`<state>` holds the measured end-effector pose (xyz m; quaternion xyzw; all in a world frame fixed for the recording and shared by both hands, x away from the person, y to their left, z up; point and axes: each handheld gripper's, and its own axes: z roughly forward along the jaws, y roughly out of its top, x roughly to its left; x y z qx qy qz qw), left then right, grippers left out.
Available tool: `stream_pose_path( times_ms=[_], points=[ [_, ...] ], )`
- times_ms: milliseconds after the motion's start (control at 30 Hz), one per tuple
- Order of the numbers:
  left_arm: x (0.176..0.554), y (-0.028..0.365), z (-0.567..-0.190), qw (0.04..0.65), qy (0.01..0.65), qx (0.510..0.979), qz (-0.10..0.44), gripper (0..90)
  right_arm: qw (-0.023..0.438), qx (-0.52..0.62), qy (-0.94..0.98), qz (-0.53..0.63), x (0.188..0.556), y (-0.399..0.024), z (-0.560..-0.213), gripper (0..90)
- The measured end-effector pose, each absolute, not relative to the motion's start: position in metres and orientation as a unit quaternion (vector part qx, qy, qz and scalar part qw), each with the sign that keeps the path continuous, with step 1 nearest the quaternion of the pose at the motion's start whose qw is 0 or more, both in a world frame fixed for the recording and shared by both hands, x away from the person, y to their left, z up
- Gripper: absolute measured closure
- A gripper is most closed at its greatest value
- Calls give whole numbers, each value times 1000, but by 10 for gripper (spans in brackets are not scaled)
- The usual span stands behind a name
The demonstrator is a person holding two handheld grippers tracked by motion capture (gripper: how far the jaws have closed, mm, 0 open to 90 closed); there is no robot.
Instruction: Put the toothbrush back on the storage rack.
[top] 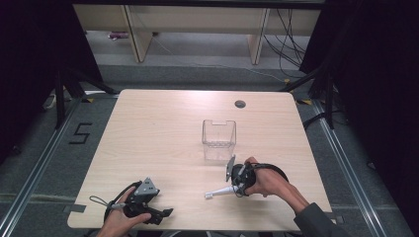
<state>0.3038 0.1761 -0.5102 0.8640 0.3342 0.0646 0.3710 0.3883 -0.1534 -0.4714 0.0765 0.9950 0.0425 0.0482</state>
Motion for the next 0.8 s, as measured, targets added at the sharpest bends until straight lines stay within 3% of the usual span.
stream_pose_path(
  times_ms=[533,800],
  points=[
    [303,176,-510,369,333,865,66,149,27,82,996,11,391,-151,-472,575],
    [304,177,-510,365,330,868,69,149,31,76,997,1,391,-150,-474,608]
  ],
)
